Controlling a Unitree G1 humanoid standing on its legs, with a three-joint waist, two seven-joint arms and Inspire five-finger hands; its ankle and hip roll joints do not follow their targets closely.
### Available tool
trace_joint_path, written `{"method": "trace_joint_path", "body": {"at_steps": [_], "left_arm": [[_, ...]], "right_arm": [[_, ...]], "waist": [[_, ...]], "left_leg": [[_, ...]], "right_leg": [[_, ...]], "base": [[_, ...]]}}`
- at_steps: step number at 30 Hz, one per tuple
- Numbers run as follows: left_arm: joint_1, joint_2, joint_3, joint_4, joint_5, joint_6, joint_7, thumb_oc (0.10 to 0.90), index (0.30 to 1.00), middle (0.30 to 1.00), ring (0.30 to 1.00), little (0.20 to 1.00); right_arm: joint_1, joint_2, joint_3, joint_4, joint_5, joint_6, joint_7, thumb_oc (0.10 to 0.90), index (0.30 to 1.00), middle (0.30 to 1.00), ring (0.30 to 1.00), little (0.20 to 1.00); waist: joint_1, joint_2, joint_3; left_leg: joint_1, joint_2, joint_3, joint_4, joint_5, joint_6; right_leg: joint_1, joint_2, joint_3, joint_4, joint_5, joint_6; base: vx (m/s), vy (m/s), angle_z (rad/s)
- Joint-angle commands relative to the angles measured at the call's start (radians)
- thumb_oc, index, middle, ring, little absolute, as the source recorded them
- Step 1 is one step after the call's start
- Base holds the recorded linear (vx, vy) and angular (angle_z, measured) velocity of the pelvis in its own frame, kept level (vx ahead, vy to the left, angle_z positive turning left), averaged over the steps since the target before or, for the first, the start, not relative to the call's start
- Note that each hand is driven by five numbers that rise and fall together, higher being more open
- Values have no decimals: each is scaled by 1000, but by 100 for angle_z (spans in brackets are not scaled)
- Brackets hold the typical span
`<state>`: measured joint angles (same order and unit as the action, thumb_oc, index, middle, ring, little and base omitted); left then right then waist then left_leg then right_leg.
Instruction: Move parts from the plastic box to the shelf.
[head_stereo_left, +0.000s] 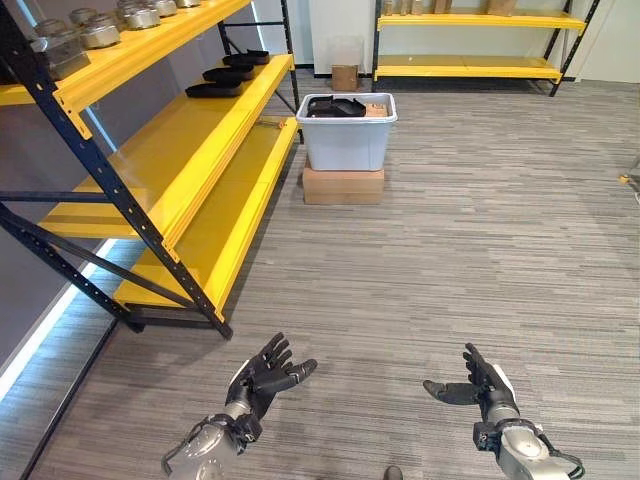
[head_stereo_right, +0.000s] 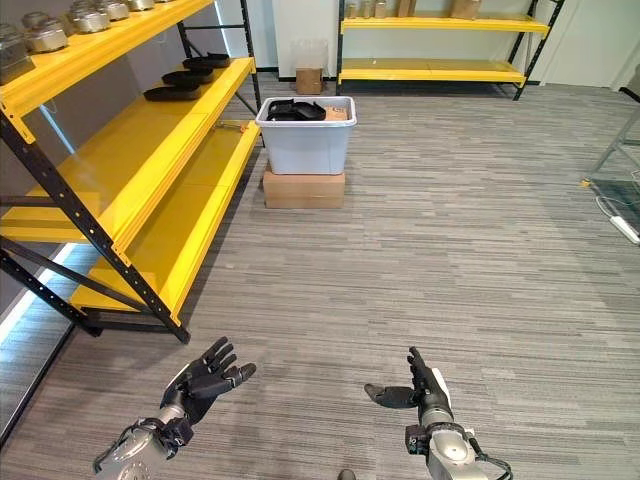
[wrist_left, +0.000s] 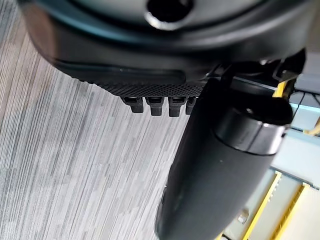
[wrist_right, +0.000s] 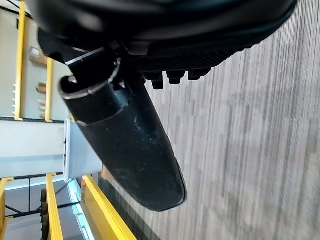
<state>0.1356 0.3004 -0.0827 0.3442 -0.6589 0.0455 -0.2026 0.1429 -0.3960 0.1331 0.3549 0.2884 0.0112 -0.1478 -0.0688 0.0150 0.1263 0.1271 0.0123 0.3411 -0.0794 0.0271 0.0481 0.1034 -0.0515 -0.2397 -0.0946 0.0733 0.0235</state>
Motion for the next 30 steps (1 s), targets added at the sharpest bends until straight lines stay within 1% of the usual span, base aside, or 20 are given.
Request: {"method": "trace_joint_path", "body": {"at_steps": [1,3,5,7,8,10,13,15,16,17,18,19,21,22,24,25,28,30], "left_arm": [[-103,57,31,-81,16,-57,28,900,1000,1000,1000,1000],[-107,55,34,-74,16,-52,40,900,1000,1000,1000,1000],[-112,56,34,-68,62,-70,64,900,1000,1000,1000,1000],[-118,58,35,-69,73,-66,67,900,1000,1000,1000,1000],[-116,62,40,-84,92,-48,74,900,1000,1000,1000,1000],[-117,72,38,-99,142,-56,90,900,1000,1000,1000,1000],[-118,82,34,-109,129,-47,96,900,1000,1000,1000,1000],[-119,85,35,-123,128,-41,94,900,1000,1000,1000,1000],[-116,89,29,-138,146,-44,98,900,1000,1000,1000,1000],[-115,90,28,-140,149,-46,102,900,1000,1000,1000,1000],[-112,92,28,-149,156,-59,138,900,1000,1000,1000,1000],[-112,93,27,-153,165,-69,173,900,1000,1000,1000,1000],[-115,98,23,-151,206,-44,189,900,1000,1000,1000,1000],[-118,97,17,-149,203,-35,193,900,1000,1000,1000,1000],[-117,92,15,-147,193,-18,188,900,1000,1000,1000,1000],[-114,90,11,-147,205,4,188,900,1000,1000,1000,1000],[-116,94,1,-142,241,9,182,900,1000,1000,1000,1000],[-123,98,-11,-142,250,39,159,900,1000,1000,1000,1000]], "right_arm": [[-119,-39,-51,-111,-19,-80,15,900,1000,1000,1000,1000],[-121,-43,-47,-112,-26,-69,4,900,1000,1000,1000,1000],[-126,-42,-43,-108,-18,-54,-22,900,1000,1000,1000,1000],[-126,-41,-47,-107,-13,-46,-63,900,1000,1000,1000,1000],[-123,-37,-61,-105,-48,-37,-118,900,1000,1000,1000,1000],[-121,-33,-74,-104,-52,-32,-160,900,1000,1000,1000,1000],[-120,-33,-78,-107,-110,-31,-206,900,1000,1000,1000,1000],[-123,-33,-77,-111,-90,-19,-226,900,1000,1000,1000,1000],[-128,-25,-77,-105,-94,-20,-256,900,1000,1000,1000,1000],[-129,-25,-76,-104,-90,-22,-262,900,1000,1000,1000,1000],[-132,-25,-78,-99,-77,-29,-269,900,1000,1000,1000,1000],[-136,-21,-80,-97,-50,-50,-277,900,1000,1000,1000,1000],[-138,-14,-83,-98,-14,-80,-265,900,1000,1000,1000,1000],[-139,-7,-83,-100,10,-95,-260,900,1000,1000,1000,1000],[-138,-1,-87,-105,4,-104,-266,900,1000,1000,1000,1000],[-138,1,-91,-102,9,-111,-261,900,1000,1000,1000,1000],[-133,2,-96,-101,-4,-113,-263,900,1000,1000,1000,1000],[-131,-1,-97,-96,7,-116,-266,900,1000,1000,1000,1000]], "waist": [[-16,-26,-22],[-17,-26,-24],[-17,-26,-27],[-17,-27,-28],[-18,-25,-29],[-21,-22,-28],[-24,-19,-27],[-25,-14,-26],[-24,-12,-25],[-23,-12,-25],[-21,-11,-25],[-20,-11,-25],[-18,-12,-26],[-17,-12,-27],[-16,-13,-27],[-16,-13,-28],[-18,-13,-29],[-22,-13,-28]], "left_leg": [[37,75,-61,-8,-82,-74],[38,75,-60,-8,-83,-75],[40,76,-58,-8,-83,-74],[40,76,-58,-8,-83,-74],[40,75,-59,-8,-84,-73],[41,74,-57,-8,-84,-72],[41,73,-55,-8,-86,-72],[40,72,-55,-8,-87,-70],[40,70,-53,-8,-87,-69],[40,70,-52,-8,-88,-69],[40,70,-53,-8,-87,-69],[40,70,-53,-8,-88,-68],[39,70,-55,-8,-89,-68],[38,69,-57,-8,-89,-68],[38,70,-57,-8,-89,-68],[37,70,-57,-8,-89,-67],[39,70,-56,-8,-91,-66],[39,71,-53,-8,-91,-66]], "right_leg": [[48,-62,17,10,-61,69],[48,-62,17,9,-61,69],[49,-62,17,8,-60,69],[49,-62,18,8,-59,69],[49,-61,19,8,-60,70],[48,-61,22,8,-58,70],[46,-61,24,9,-58,71],[45,-62,25,8,-58,72],[45,-62,25,8,-59,72],[45,-63,25,8,-59,72],[45,-63,25,7,-59,72],[46,-63,24,7,-58,73],[46,-64,22,7,-59,73],[46,-63,22,7,-58,73],[46,-64,21,8,-59,73],[46,-64,19,7,-59,74],[45,-64,19,8,-59,76],[43,-64,21,9,-59,76]], "base": [[-8,5,-4],[-7,3,-6],[-4,-3,-6],[0,0,0],[0,0,0],[0,0,0],[-3,10,0],[-7,39,-2],[-2,33,-3],[-2,33,-2],[0,0,0],[0,0,0],[0,0,0],[0,0,0],[0,0,0],[0,0,0],[0,0,0],[0,0,0]]}}
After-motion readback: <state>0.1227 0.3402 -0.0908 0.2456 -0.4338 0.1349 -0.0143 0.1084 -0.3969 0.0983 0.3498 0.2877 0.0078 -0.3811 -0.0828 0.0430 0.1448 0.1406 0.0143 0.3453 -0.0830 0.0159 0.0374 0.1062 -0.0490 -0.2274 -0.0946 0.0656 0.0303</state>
